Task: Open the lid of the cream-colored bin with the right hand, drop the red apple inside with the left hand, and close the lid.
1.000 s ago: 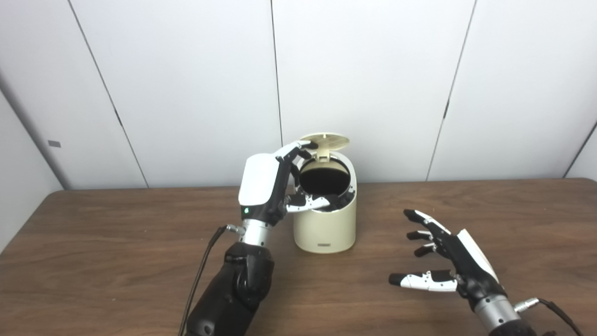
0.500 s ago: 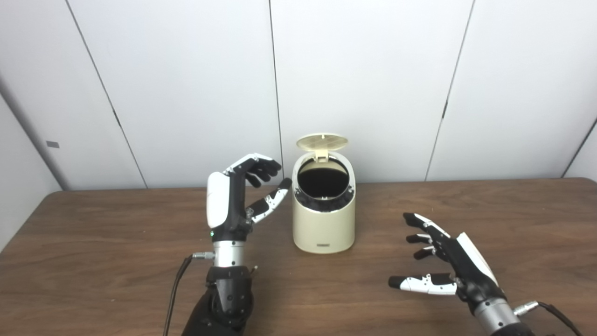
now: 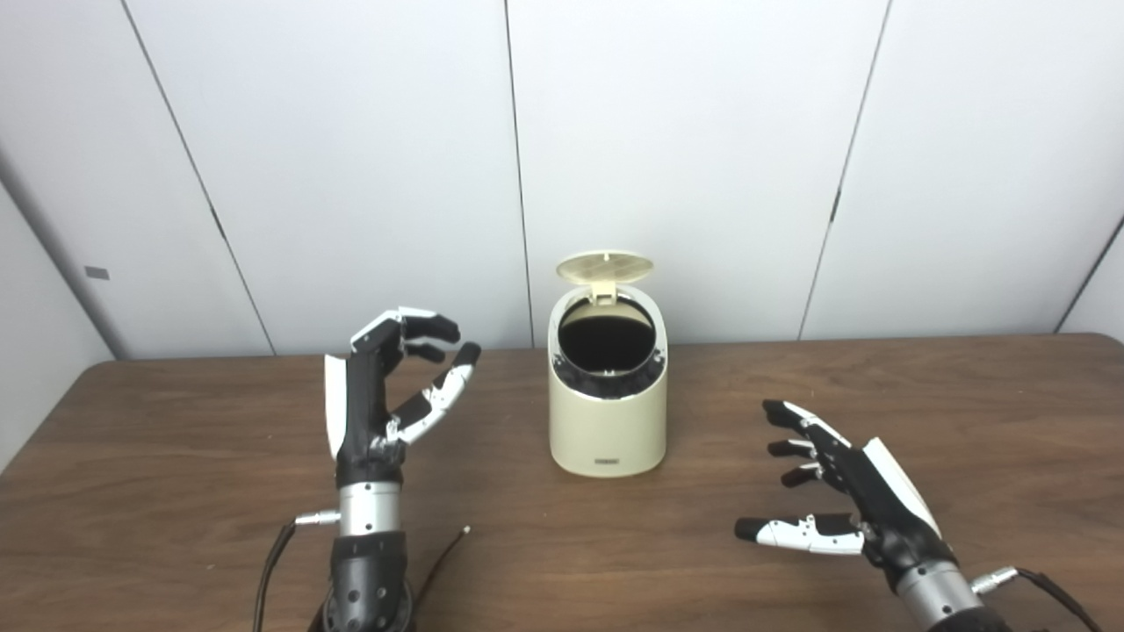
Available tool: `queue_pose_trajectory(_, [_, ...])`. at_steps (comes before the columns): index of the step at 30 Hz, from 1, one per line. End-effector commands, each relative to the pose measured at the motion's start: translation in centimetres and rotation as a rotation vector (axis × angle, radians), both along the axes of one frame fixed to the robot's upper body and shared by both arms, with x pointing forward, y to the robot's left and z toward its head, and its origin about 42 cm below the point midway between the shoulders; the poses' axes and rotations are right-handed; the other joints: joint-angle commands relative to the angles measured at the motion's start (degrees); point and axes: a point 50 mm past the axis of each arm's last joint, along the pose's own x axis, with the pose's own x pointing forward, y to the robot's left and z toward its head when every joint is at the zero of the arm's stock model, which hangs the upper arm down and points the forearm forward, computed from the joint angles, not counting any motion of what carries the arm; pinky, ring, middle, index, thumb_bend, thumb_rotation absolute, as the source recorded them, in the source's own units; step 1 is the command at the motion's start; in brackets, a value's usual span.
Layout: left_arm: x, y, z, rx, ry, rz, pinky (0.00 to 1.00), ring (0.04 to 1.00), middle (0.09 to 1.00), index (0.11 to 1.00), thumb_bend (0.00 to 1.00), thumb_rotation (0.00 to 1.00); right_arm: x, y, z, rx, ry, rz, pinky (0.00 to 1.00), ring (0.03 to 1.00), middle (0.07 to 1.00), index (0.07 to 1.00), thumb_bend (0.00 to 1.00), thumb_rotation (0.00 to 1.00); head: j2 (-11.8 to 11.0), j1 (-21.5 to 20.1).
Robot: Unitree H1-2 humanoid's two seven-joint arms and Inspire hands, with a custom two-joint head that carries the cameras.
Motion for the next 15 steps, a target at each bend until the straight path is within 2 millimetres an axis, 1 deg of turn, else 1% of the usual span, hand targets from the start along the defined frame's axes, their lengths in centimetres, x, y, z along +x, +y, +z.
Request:
queue_pose_trajectory(1, [0.1, 0.8, 1.5, 0.011, -0.031, -0.037, 0.51, 0.650, 0.709, 0.690, 0.60, 0.19, 1.0, -0.2, 2.2, 0.002, -0.098, 0.017, 0.65, 0.806, 0.891, 0.878, 0.71, 0.24, 0.0, 0.1])
queue_pose_trajectory(2, [0.0, 1.1, 1.1, 0.025, -0.016, -0.044, 0.53, 0.651, 0.715, 0.732, 0.62, 0.22, 1.2, -0.2, 2.3, 0.001, -0.103, 0.017, 0.65, 0.805, 0.894, 0.877, 0.71, 0.24, 0.0, 0.2])
queue_pose_trajectory(3, [-0.2, 1.3, 0.6, 0.028, -0.001, -0.051, 0.54, 0.650, 0.716, 0.745, 0.62, 0.22, 1.3, -0.2, 2.5, -0.001, -0.108, 0.017, 0.64, 0.801, 0.895, 0.875, 0.71, 0.23, 0.0, 0.3])
queue_pose_trajectory(6, [-0.6, 1.5, -0.5, 0.008, 0.042, -0.074, 0.55, 0.653, 0.721, 0.755, 0.63, 0.19, 1.7, -0.2, 2.9, 0.002, -0.121, 0.023, 0.64, 0.797, 0.900, 0.875, 0.70, 0.22, 0.0, 0.3])
queue_pose_trajectory(8, [-0.9, 1.7, -1.5, -0.026, 0.075, -0.097, 0.55, 0.662, 0.735, 0.769, 0.63, 0.17, 1.9, -0.2, 3.2, 0.015, -0.130, 0.031, 0.64, 0.795, 0.900, 0.872, 0.71, 0.20, 0.0, 0.3])
queue_pose_trajectory(11, [-1.3, 2.1, -2.8, -0.062, 0.118, -0.114, 0.55, 0.666, 0.739, 0.776, 0.66, 0.19, 2.0, -0.2, 3.2, 0.017, -0.130, 0.033, 0.62, 0.794, 0.903, 0.871, 0.71, 0.17, 0.1, 0.4])
queue_pose_trajectory(15, [-1.9, 2.6, -4.2, -0.059, 0.172, -0.103, 0.55, 0.650, 0.722, 0.756, 0.63, 0.16, 2.0, -0.3, 3.2, 0.011, -0.141, 0.033, 0.60, 0.776, 0.894, 0.869, 0.71, 0.19, -0.1, 0.4])
